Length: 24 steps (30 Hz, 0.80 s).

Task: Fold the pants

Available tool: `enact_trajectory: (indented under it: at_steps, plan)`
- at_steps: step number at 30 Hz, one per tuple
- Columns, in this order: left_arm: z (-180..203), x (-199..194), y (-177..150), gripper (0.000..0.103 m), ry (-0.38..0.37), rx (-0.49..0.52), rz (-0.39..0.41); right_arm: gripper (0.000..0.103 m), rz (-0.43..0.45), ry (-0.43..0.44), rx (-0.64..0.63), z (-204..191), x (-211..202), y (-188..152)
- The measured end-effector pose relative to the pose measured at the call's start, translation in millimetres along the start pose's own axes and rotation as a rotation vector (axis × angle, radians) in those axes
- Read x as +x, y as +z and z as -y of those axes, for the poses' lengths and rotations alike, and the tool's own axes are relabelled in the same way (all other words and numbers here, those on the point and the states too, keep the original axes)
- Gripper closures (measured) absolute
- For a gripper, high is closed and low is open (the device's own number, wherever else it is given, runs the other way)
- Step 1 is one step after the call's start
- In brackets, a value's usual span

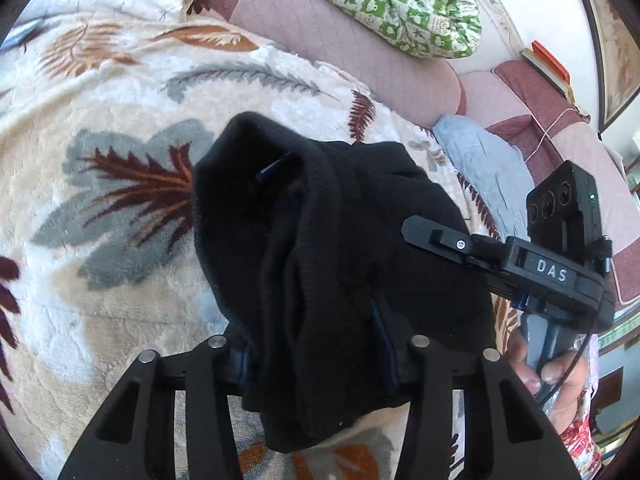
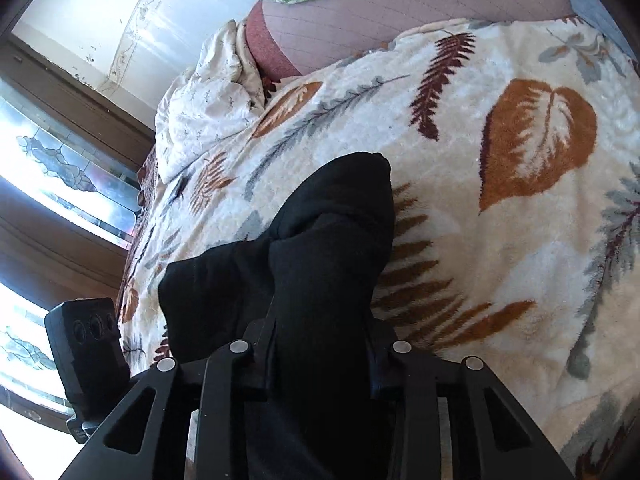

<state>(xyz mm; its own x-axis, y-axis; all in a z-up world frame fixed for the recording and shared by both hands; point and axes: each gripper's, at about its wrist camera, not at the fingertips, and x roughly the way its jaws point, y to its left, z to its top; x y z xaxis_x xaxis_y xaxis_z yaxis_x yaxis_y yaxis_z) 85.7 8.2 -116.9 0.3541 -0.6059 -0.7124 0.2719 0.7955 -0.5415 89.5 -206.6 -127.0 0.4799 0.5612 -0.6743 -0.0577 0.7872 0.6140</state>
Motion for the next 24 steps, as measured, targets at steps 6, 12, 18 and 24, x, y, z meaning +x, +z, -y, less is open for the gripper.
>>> enact_trajectory:
  at_steps: [6, 12, 18, 24]
  plan:
    - [4, -9, 18, 0.057, 0.015, 0.013, 0.025, 0.071, 0.066, 0.007, -0.032, -26, -15, 9]
    - [3, -15, 47, 0.057, 0.042, 0.026, 0.046, 0.072, 0.114, 0.052, 0.015, -31, -11, 27]
    - [-8, 13, 73, 0.055, 0.094, 0.016, -0.011, 0.071, 0.137, 0.015, 0.096, -6, 13, 39]
    - [-4, 15, 67, 0.046, 0.185, 0.056, -0.024, 0.048, 0.119, -0.072, 0.147, 24, 23, 38]
